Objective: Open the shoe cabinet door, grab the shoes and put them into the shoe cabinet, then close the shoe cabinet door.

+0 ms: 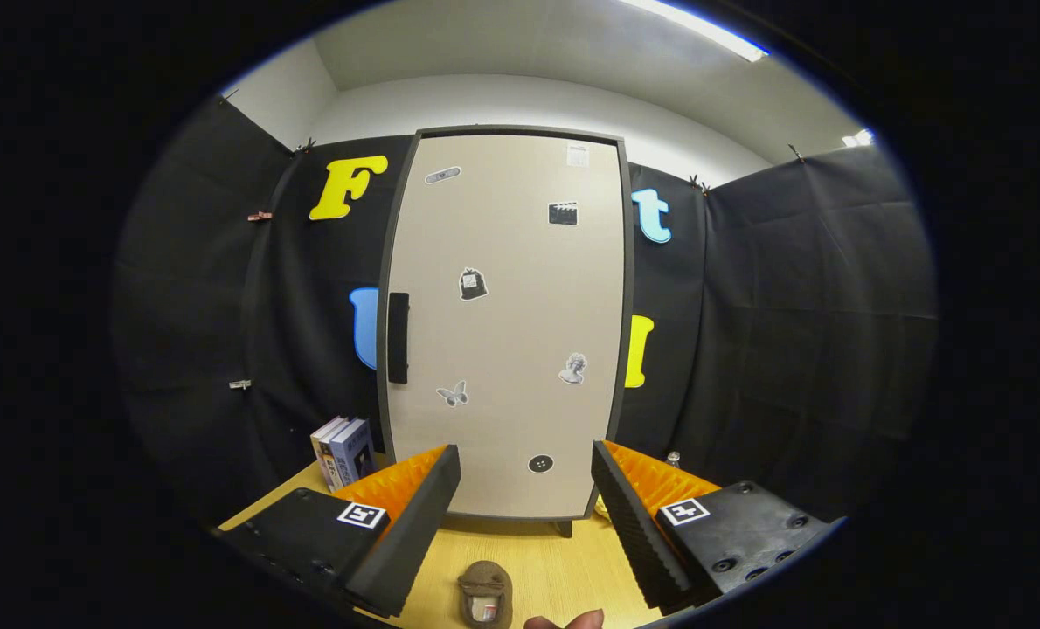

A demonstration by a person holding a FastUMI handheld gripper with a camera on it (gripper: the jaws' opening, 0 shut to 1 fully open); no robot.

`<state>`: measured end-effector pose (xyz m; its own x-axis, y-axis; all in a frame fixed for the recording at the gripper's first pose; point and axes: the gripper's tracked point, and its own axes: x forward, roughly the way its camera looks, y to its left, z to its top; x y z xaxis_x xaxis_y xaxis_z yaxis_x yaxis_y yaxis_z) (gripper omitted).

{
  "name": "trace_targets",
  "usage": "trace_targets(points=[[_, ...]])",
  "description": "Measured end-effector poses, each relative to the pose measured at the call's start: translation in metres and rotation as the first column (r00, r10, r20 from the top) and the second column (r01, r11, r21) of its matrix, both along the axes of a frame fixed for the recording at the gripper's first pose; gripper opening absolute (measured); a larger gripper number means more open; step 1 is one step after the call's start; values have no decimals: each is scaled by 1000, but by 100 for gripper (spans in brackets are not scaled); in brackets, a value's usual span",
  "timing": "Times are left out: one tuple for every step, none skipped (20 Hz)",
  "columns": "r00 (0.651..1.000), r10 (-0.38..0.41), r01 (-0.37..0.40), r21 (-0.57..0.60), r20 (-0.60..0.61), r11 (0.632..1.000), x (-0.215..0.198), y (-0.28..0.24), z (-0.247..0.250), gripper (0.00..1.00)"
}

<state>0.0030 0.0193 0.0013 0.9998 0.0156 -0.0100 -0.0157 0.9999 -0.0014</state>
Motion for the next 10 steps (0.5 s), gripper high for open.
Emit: trace_targets(points=[[1000, 9, -9, 4, 0, 1000, 3, 6, 1, 98], [1000, 18, -18, 9, -1, 1000, 7, 14, 3, 98], [1000, 29, -29, 16, 0, 999, 12, 23, 5, 98], [999, 41, -41, 20, 0, 999, 18, 33, 7, 98], [999, 51, -51, 28, -2, 998, 28, 46, 9, 98], [998, 55, -55, 38, 1, 998, 35, 54, 12, 98], [998, 58, -58, 46, 4, 997, 44, 63, 15, 98], [998, 63, -63, 46, 15, 997, 57, 76, 20, 98], [998, 68, -68, 41, 20, 997, 66, 84, 22, 98], [997, 75, -76, 34, 27, 997, 77, 96, 26, 98]])
